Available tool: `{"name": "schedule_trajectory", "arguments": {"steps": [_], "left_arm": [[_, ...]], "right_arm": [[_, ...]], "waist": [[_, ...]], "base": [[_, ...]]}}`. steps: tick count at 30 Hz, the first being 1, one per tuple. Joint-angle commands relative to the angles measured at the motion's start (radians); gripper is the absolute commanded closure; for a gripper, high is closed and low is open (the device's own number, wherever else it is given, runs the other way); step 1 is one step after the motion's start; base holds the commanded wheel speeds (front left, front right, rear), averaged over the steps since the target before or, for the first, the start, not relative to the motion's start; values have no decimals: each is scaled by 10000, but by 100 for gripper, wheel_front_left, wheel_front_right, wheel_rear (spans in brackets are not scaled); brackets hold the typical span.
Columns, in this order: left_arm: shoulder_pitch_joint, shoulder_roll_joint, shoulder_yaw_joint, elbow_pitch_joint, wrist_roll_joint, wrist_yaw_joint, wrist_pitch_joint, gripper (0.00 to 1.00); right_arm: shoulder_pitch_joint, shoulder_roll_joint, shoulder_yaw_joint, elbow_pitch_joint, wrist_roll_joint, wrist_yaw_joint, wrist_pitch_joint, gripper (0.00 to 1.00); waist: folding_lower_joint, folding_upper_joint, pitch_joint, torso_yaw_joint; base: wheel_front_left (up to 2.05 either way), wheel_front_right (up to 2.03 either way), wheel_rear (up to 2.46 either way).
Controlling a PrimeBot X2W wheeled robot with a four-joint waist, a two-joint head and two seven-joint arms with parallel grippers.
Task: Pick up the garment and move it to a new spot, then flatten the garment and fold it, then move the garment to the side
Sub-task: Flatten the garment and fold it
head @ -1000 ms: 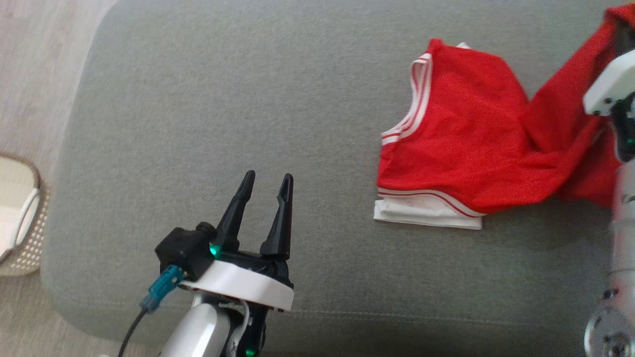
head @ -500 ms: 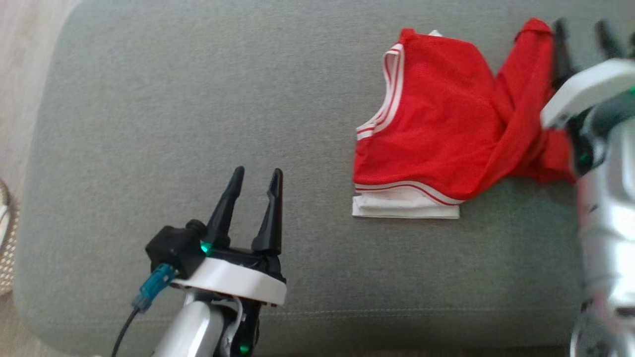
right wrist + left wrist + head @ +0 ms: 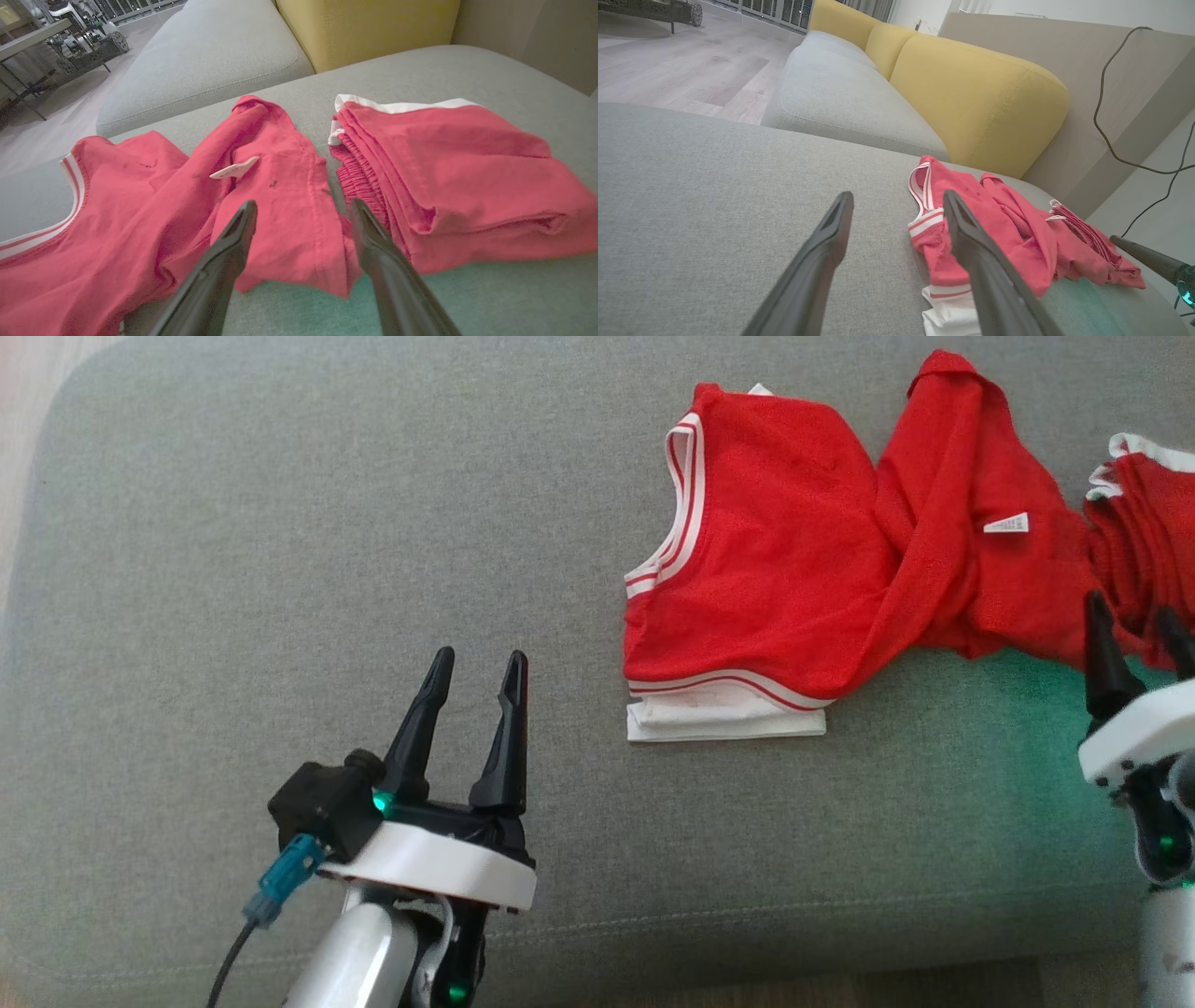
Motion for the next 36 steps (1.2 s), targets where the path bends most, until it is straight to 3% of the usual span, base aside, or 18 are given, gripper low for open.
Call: {"name": "schedule_trajectory", "arguments": {"steps": [1,14,21,30,36], "left_arm": [[-171,18,345,-371,144,-25,-51,0],[-321,18,304,-360,64,-32,-51,0],[-394,18,384,-323,155,-97,-51,0],[-500,18,359,-195,292,-186,-51,0],[-552,18,312,-185,350,-220,-51,0]], "right_arm": [[-38,80,136,-720,167,-4,219,0],[710,521,-307,-2524,720,-4,2624,0],[820,682,-256,-3040,569,-4,2183,0],[-1688,675,-574,-669,127,-4,3032,0],[-3457,265,-1141,1515,-839,-4,3562,0]], "waist": [[0,0,61,-2],[0,0,499,352],[0,0,599,176],[0,0,458,-209],[0,0,531,-342]], "base": [[0,0,0],[0,0,0],[0,0,0],[0,0,0],[0,0,0]]}}
